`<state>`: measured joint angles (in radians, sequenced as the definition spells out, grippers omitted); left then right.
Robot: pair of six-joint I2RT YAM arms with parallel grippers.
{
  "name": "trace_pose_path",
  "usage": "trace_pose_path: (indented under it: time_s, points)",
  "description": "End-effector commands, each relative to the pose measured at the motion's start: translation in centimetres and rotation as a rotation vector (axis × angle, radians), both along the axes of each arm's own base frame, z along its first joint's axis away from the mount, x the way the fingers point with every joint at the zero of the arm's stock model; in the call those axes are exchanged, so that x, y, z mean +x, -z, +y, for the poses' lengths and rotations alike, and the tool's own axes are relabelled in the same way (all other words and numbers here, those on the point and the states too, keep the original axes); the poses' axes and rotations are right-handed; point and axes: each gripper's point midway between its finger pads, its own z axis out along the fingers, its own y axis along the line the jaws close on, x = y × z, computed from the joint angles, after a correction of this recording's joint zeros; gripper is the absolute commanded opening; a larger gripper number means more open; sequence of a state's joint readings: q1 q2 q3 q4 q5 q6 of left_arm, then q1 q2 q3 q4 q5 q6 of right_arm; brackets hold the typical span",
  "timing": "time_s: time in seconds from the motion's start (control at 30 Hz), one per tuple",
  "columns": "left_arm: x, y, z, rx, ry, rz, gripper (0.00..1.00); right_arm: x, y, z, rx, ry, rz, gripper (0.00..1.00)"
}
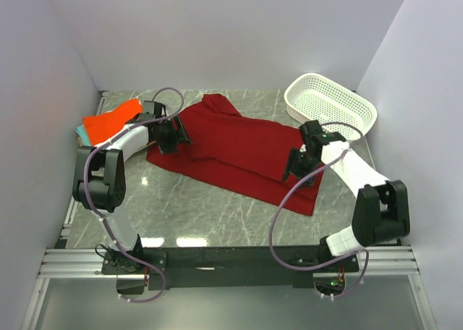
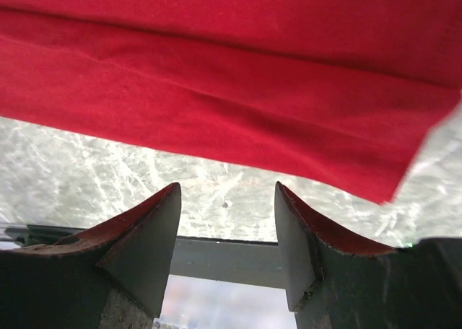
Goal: Fold and stack the t-shirts
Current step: Fold the tshirt
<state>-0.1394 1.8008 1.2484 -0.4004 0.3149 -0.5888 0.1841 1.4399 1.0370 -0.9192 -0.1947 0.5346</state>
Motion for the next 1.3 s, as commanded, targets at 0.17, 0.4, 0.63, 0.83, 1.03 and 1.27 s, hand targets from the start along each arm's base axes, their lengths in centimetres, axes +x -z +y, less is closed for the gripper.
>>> trace_pose_path:
  time_s: [0.17, 0.4, 0.63, 0.83, 1.03, 1.27]
  points:
    - [0.0, 1.0, 0.7, 0.027, -0.017, -0.034, 0.75, 2.2, 2.4, 1.8, -0.027, -0.018, 0.036, 0.61]
    - [-1.0, 2.8, 1.0, 0.044, -0.016, 0.002, 0.76, 2.0, 4.0, 1.9, -0.049, -0.029, 0.083, 0.61]
    - [-1.4, 3.8, 1.2, 0.054, -0.011, 0.02, 0.76, 2.2, 5.0, 1.4, -0.096, -0.008, 0.099, 0.61]
    - [-1.9, 4.6, 1.4, 0.069, -0.006, 0.04, 0.77, 3.0, 5.4, 0.5, -0.157, 0.027, 0.097, 0.61]
    - [-2.4, 5.1, 1.6, 0.077, -0.003, 0.049, 0.77, 4.7, 5.1, -0.6, -0.235, 0.044, 0.074, 0.61]
    - [-2.5, 4.3, 1.7, 0.083, 0.003, 0.028, 0.77, 7.0, 3.9, -2.7, -0.349, 0.064, 0.047, 0.61]
